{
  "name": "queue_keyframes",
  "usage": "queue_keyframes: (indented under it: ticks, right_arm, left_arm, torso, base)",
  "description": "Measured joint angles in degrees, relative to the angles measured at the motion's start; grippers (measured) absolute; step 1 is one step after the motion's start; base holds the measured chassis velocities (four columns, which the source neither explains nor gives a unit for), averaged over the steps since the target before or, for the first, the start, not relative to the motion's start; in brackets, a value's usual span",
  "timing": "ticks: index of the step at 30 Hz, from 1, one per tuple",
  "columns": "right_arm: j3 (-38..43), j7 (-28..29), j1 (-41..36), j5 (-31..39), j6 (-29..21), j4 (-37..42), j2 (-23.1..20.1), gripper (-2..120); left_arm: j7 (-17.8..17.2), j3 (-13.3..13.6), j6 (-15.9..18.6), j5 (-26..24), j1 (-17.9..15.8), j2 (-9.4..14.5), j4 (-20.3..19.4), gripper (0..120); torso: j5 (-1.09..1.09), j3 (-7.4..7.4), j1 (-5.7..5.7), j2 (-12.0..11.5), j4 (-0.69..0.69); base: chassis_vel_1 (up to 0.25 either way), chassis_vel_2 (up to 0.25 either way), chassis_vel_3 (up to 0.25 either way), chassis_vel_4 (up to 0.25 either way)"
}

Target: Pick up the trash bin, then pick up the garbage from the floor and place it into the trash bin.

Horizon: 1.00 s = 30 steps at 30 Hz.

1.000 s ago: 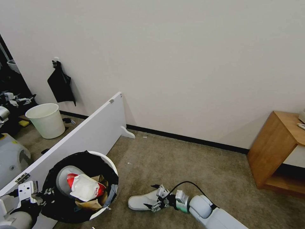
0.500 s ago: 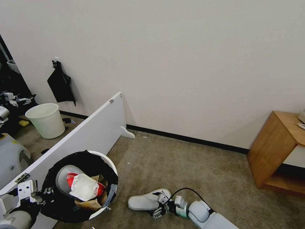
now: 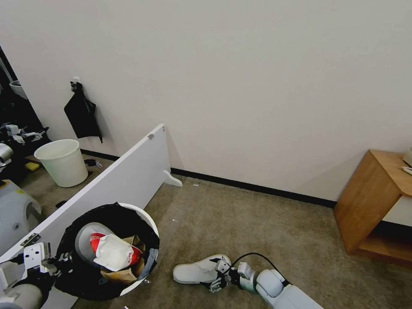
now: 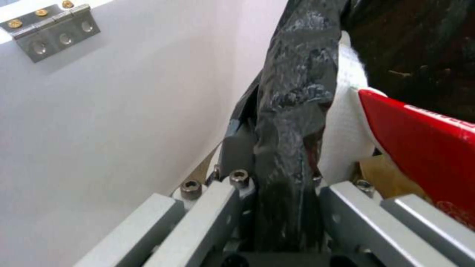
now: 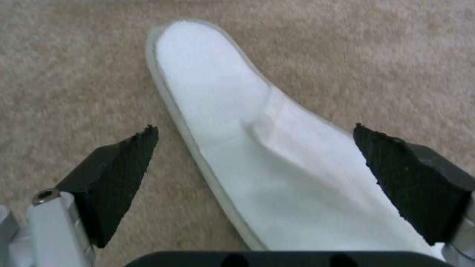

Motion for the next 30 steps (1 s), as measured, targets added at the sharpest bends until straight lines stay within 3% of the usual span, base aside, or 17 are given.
queue_keyframes:
  ticks: [30]
  right_arm:
    - [2.7, -1.0, 2.8, -3.0, 1.5, -6.7, 2.6, 100]
  left_arm:
    - [0.0, -0.1, 0.0, -0.3, 0.2, 0.0, -0.5, 2]
  torso:
    - [0.00, 0.00, 0.00, 0.0, 0.00]
  base:
    - [0.000, 0.000, 0.000, 0.000]
